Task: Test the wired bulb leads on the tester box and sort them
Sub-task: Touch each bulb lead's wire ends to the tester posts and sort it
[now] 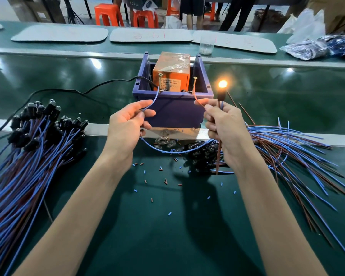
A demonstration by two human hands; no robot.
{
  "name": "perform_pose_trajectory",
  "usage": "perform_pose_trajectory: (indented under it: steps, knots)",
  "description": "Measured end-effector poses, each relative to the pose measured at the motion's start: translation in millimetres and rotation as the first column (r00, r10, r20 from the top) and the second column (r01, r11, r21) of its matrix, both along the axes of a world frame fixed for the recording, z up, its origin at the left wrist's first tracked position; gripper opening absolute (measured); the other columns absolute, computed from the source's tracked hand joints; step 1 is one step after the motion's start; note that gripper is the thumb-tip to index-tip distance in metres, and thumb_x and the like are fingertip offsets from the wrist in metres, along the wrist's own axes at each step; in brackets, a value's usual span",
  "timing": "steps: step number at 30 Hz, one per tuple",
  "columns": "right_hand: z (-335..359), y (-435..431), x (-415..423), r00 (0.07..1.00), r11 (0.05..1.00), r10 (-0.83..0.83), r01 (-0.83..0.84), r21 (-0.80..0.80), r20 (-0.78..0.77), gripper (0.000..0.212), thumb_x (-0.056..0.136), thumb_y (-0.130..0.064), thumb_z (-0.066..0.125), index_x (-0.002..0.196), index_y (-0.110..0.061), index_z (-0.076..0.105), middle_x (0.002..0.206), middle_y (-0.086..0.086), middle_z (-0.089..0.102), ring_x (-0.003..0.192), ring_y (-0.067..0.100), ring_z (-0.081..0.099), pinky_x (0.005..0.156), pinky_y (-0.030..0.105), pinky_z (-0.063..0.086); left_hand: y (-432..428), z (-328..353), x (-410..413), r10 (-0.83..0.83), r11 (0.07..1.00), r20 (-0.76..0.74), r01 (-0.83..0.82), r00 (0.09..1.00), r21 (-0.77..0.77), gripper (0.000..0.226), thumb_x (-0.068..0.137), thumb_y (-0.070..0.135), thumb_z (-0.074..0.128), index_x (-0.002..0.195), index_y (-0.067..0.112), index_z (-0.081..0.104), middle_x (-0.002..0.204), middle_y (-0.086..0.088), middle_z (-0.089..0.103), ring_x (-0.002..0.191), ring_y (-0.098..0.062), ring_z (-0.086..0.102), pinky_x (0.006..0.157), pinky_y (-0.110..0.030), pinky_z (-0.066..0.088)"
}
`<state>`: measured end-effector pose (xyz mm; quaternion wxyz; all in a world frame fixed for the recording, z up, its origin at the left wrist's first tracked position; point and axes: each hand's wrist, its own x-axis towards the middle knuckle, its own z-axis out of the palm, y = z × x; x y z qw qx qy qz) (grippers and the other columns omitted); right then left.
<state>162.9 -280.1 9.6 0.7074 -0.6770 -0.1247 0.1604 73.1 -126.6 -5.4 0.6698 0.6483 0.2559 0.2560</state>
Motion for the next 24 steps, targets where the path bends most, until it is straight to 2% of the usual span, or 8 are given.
perform_pose_trajectory:
  steps: [4,7,10,13,17,20,22,24]
  knots:
    - [1.1,-1.4,-0.1,1.000,1.000,-0.011,0.011,-0.010,-0.009,0.024,0.099,-0.010,0.043,0.091,-0.015,0.066,0.060,-0.008,0.038,0.045,0.002,0.029,0.037,0.011,0.024,-1.0,1.8,-1.6,-0.005,1.000,0.004,0.005,1.000,-0.019,0.036,0.099,0.002,0.042,0.099,0.027,0.067,0.075,0.014,0.070,0.051,0.001,0.051,0.052,-0.011,0.040]
    - [6.8,-5.9,2.7,0.998,0.999,-0.027,0.026,-0.024,-0.048,0.028,0.101,-0.020,0.042,0.090,-0.015,0.067,0.054,-0.011,0.052,0.044,0.002,0.040,0.039,0.011,0.030,-2.7,5.9,-2.4,-0.018,0.998,0.025,0.020,1.000,-0.067,0.033,0.098,0.003,0.043,0.098,0.027,0.066,0.074,0.013,0.073,0.051,0.001,0.056,0.050,-0.010,0.040]
    - [15.7,-12.4,7.4,0.995,0.998,-0.030,0.025,-0.050,-0.092,0.034,0.102,-0.030,0.037,0.094,-0.015,0.067,0.065,-0.005,0.064,0.050,0.002,0.050,0.048,0.014,0.040,-3.7,11.8,-2.1,-0.026,0.994,0.038,0.030,0.999,-0.102,0.029,0.098,0.005,0.043,0.097,0.025,0.064,0.074,0.012,0.073,0.055,-0.001,0.063,0.051,-0.010,0.043]
    - [21.3,-19.6,12.4,0.997,0.989,-0.072,0.073,-0.127,0.014,0.040,0.103,-0.033,0.031,0.092,-0.019,0.067,0.073,-0.003,0.061,0.062,0.003,0.047,0.062,0.021,0.036,-6.4,17.1,-2.0,-0.098,0.985,0.014,0.099,0.995,-0.139,0.022,0.100,0.015,0.040,0.104,0.022,0.061,0.080,0.009,0.075,0.068,-0.004,0.069,0.058,-0.011,0.047]
    - [24.6,-29.4,18.5,0.983,0.976,-0.159,0.171,-0.137,0.097,0.048,0.103,-0.035,0.030,0.077,-0.020,0.067,0.071,-0.003,0.045,0.057,0.004,0.035,0.056,0.019,0.029,-14.1,22.5,-3.3,-0.302,0.915,0.033,0.299,0.953,-0.272,0.037,0.101,0.038,0.030,0.112,0.016,0.057,0.094,-0.003,0.075,0.081,-0.014,0.071,0.072,-0.023,0.050]
    - [28.2,-35.6,19.8,0.983,0.983,-0.179,0.180,-0.027,0.045,0.047,0.104,-0.034,0.031,0.077,-0.017,0.066,0.069,-0.002,0.039,0.050,0.005,0.033,0.044,0.016,0.030,-20.6,25.4,-4.3,-0.343,0.894,0.053,0.343,0.938,-0.288,0.042,0.099,0.043,0.031,0.108,0.014,0.060,0.081,-0.002,0.073,0.072,-0.014,0.069,0.071,-0.024,0.050]
    - [31.2,-38.1,21.5,0.975,0.975,-0.219,0.218,0.039,0.020,0.047,0.104,-0.031,0.032,0.076,-0.015,0.065,0.069,-0.001,0.040,0.051,0.005,0.037,0.046,0.016,0.040,-25.2,25.7,-4.2,-0.310,0.898,0.076,0.318,0.948,-0.304,0.036,0.099,0.037,0.038,0.093,0.011,0.063,0.059,0.004,0.058,0.053,-0.009,0.056,0.059,-0.019,0.047]
    - [33.5,-40.5,22.3,0.963,0.953,-0.268,0.268,0.140,-0.021,0.044,0.104,-0.026,0.035,0.074,-0.011,0.064,0.071,0.002,0.041,0.055,0.005,0.041,0.056,0.017,0.051,-28.1,24.6,-3.1,-0.263,0.906,0.100,0.281,0.960,-0.315,0.033,0.098,0.029,0.044,0.075,0.011,0.060,0.050,0.006,0.039,0.044,-0.006,0.038,0.047,-0.016,0.036]
